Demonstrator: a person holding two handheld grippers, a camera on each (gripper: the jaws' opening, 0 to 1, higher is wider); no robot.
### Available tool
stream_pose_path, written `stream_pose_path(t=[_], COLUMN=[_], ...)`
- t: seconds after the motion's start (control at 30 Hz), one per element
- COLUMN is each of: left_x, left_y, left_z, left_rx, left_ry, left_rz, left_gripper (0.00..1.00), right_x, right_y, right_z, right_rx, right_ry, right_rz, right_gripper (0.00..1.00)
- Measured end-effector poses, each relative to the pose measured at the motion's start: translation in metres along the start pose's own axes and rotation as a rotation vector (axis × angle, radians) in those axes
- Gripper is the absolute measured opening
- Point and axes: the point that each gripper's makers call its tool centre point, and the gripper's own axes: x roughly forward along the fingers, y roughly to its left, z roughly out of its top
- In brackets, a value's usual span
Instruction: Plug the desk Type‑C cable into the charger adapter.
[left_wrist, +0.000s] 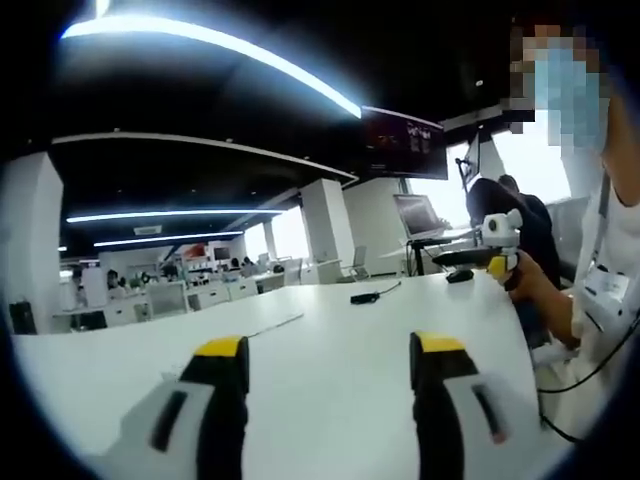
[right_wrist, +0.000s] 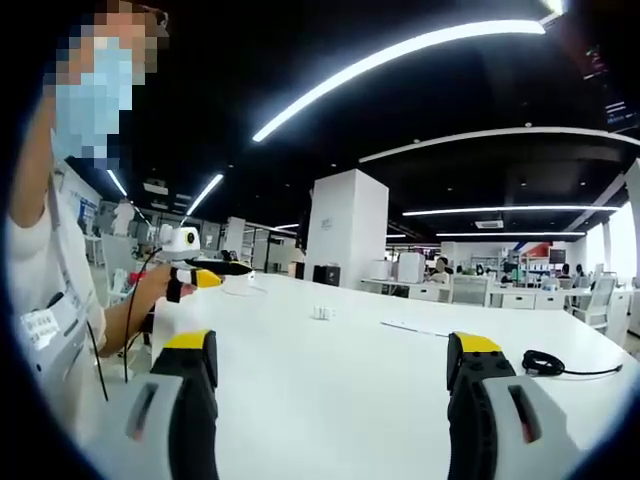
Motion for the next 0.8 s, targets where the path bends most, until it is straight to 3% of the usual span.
stream_pose_path(t=[0.3,0.43,0.6,0.8], left_x=[0.01,0.014,0.023,0.038], left_y=[0.017,0.025,0.041,0.075], left_z=[0.01,0.02,0.025,0.02], left_rx=[0.009,0.006,0.005,0.036], left_ry=[0.024,-0.001,0.004,0.067], left_rz=[0.035,0.062,0.094,0.174], left_gripper=[0.66,0.67,0.67,0.65], right_x=[-0.002,-0.003,-0.004,-0.007], right_y=[0.004,0.005,0.006,0.007], right_z=[0.006,0.006,0.008,0.013], right_rx=[0.003,0.002,0.006,-0.003], right_ry=[-0.025,-0.026,-0.033,-0.044], right_rz=[0.013,0.015,0.021,0.018], right_gripper=[0.97,0.97,0.97,0.97])
